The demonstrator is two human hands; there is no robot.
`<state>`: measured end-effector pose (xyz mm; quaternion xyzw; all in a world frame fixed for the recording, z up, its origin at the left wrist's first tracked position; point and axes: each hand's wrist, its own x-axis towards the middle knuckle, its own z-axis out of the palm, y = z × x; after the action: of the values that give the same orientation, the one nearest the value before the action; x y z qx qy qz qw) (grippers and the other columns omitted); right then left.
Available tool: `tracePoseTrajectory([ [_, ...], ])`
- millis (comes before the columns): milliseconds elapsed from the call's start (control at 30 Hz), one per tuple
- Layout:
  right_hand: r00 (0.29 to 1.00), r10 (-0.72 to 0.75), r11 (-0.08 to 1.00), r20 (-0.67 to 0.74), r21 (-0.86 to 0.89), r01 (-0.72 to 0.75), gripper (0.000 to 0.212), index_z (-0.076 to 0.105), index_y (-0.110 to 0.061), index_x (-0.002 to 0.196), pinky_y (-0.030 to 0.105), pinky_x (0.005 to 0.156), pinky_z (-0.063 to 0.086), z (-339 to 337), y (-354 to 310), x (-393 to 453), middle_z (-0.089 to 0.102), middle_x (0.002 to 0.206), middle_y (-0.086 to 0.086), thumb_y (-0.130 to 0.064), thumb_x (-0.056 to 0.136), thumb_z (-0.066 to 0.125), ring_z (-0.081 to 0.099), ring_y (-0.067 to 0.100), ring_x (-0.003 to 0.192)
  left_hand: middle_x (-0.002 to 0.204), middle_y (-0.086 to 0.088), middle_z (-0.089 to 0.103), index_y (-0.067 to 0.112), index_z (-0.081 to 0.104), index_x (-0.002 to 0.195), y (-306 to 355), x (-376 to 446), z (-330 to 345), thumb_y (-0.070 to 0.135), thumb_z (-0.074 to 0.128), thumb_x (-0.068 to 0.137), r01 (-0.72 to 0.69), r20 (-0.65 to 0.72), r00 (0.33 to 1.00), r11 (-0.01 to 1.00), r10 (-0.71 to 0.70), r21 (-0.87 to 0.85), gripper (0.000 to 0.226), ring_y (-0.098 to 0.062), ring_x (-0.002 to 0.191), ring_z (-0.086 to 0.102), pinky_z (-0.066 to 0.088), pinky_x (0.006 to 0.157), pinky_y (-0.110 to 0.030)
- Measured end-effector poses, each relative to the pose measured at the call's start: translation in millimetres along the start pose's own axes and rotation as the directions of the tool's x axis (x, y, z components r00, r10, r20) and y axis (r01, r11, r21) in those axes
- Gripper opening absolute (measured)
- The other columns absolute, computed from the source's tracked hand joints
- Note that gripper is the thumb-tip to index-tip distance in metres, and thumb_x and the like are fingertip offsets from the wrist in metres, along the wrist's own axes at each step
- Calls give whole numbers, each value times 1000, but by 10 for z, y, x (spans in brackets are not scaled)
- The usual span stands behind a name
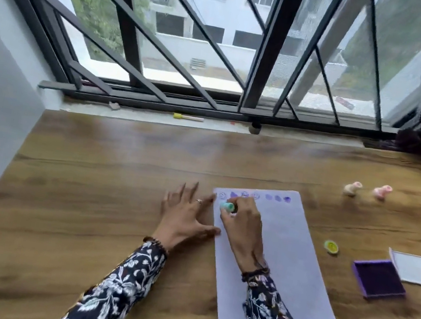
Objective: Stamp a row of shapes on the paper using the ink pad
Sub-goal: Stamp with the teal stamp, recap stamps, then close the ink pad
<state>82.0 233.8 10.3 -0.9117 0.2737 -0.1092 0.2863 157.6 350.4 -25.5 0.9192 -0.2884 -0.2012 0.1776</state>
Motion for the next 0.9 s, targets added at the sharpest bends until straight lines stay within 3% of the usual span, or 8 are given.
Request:
tracePoseTrajectory([
  [133, 998, -49, 985, 42, -163, 55, 23, 59, -6, 106, 34, 76, 48, 48, -38, 47, 58, 108, 14, -17, 86, 56, 60, 31, 95, 157, 5, -3, 51, 19, 137, -28, 17, 50, 73, 55, 65, -6, -17, 1000, 1000, 6, -16, 84, -19, 143, -10, -11, 112, -52],
  [367, 978, -84, 947, 192, -290, 139, 18, 62, -4, 97, 34, 76, 43, 21, -94, 251, 59, 105, 16, -12, 85, 52, 59, 32, 95, 157, 5, -4, 51, 17, 137, -58, 29, 126, 75, 54, 64, -32, -72, 997, 999, 30, -29, 85, -19, 143, -13, -14, 110, -54],
  [633, 953, -100, 925, 285, -327, 195, 17, 61, -2, 97, 37, 78, 45, 21, -111, 306, 59, 107, 17, -12, 85, 53, 57, 34, 98, 157, 4, -3, 51, 19, 136, -61, 32, 121, 74, 56, 64, -31, -71, 997, 999, 28, -44, 85, -20, 143, -13, -15, 110, -55],
  [700, 966, -50, 965, 253, -238, 112, 19, 65, -3, 94, 32, 76, 43, -29, -76, 324, 64, 103, 16, -15, 81, 59, 59, 31, 96, 157, 5, -2, 50, 21, 136, -60, 16, 107, 74, 57, 62, -24, -69, 997, 998, 21, -52, 85, -19, 143, -12, -14, 110, -55],
  [767, 982, 104, 990, 159, 79, -118, 15, 70, -5, 86, 30, 75, 48, -104, -2, 288, 69, 92, 12, -16, 76, 67, 63, 25, 88, 157, 4, -1, 50, 23, 136, -57, -1, 99, 73, 59, 61, -27, -76, 997, 998, 23, -60, 86, -20, 143, -11, -12, 111, -55],
  [800, 965, 216, 908, 151, 331, -255, 11, 71, -6, 82, 27, 73, 54, -158, 32, 242, 70, 89, 11, -14, 75, 71, 65, 22, 84, 157, 4, 0, 50, 24, 135, -52, -4, 92, 73, 59, 61, -29, -83, 996, 997, 23, -69, 85, -20, 143, -9, -11, 111, -55],
  [833, 935, 305, 751, 181, 558, -353, 7, 71, -7, 81, 22, 70, 57, -218, 74, 186, 70, 88, 10, -11, 75, 72, 65, 20, 82, 157, 3, 2, 49, 25, 135, -47, -7, 84, 73, 59, 61, -29, -92, 996, 996, 21, -83, 85, -19, 144, -8, -10, 111, -54],
  [900, 890, 371, 451, 264, 787, -422, 4, 72, -7, 80, 18, 68, 58, -350, 203, 79, 73, 83, 7, -7, 78, 69, 67, 15, 79, 157, 2, 7, 46, 28, 136, -45, -16, 56, 70, 61, 63, -28, -108, 994, 992, 15, -120, 83, -19, 144, -4, -9, 112, -53],
])
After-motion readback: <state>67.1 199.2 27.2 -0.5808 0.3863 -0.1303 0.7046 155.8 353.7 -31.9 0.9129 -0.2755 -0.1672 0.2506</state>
